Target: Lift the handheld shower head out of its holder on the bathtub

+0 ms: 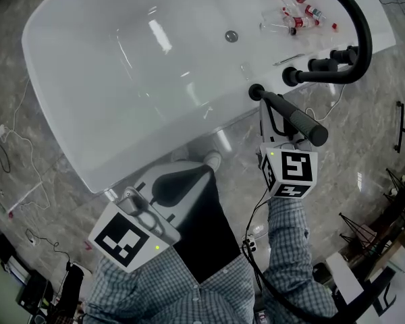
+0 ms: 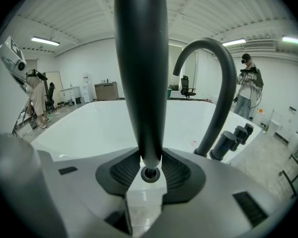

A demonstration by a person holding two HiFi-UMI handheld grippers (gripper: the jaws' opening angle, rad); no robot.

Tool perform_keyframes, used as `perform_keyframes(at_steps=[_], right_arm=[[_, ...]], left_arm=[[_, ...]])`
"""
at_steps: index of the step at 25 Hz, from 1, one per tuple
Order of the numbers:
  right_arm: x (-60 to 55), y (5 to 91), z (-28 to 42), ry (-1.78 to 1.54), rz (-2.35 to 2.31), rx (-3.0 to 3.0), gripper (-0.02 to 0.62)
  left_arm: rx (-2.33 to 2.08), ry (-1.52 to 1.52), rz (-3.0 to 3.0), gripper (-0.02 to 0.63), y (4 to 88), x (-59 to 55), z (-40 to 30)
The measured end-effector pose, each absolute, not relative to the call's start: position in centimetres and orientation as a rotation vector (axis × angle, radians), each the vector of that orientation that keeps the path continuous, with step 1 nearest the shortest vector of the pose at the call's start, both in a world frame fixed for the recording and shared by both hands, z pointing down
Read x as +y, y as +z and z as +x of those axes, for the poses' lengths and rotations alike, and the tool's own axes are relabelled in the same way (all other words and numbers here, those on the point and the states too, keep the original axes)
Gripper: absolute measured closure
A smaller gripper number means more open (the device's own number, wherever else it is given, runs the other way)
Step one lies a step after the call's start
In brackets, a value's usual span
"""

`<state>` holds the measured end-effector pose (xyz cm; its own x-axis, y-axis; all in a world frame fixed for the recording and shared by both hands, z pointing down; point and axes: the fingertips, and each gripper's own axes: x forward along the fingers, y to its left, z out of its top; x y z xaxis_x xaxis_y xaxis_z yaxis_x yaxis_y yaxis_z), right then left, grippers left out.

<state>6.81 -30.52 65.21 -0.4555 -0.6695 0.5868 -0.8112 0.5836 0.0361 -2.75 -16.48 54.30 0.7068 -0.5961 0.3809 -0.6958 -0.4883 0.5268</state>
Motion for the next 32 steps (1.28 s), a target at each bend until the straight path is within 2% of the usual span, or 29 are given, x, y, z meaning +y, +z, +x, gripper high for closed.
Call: perform_keyframes(at_steps=[32], right_arm=[[-28.0, 51.6, 8.2, 0.359, 1.258, -2.303, 0.462]], left_arm=[[-0.949, 0.187, 2.417, 0.607, 43.4, -17.3, -1.1]])
